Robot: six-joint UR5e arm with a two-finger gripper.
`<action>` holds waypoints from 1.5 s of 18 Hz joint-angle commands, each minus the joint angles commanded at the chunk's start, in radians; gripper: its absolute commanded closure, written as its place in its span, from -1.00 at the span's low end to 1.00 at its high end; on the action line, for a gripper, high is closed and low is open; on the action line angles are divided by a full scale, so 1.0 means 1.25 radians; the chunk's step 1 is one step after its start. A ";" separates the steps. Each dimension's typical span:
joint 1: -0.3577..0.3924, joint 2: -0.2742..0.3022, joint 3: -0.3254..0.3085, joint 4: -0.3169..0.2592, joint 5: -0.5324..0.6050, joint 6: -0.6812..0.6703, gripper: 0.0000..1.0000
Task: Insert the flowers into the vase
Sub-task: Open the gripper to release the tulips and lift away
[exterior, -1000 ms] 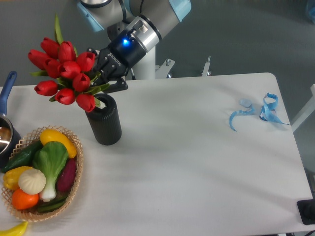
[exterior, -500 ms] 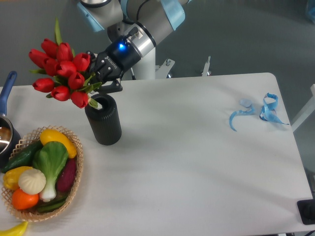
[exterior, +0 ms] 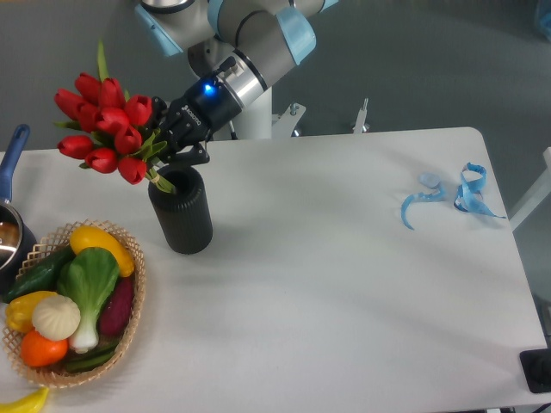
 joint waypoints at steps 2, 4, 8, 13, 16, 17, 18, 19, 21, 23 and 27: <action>0.006 0.001 -0.007 0.001 0.000 0.010 0.78; 0.007 0.001 -0.012 0.001 0.001 0.020 0.77; 0.027 -0.001 -0.039 0.001 0.001 0.065 0.61; 0.037 0.000 -0.052 -0.001 -0.005 0.085 -0.29; 0.041 0.000 -0.052 -0.001 -0.005 0.080 -1.00; 0.043 0.000 -0.050 -0.001 -0.005 0.080 -1.00; 0.043 0.000 -0.050 -0.001 -0.005 0.081 -1.00; 0.043 0.000 -0.049 -0.001 -0.005 0.081 -1.00; 0.045 0.000 -0.049 -0.001 -0.005 0.081 -1.00; 0.059 0.006 -0.050 -0.001 -0.004 0.082 -1.00; 0.080 0.018 -0.053 -0.001 0.002 0.084 -1.00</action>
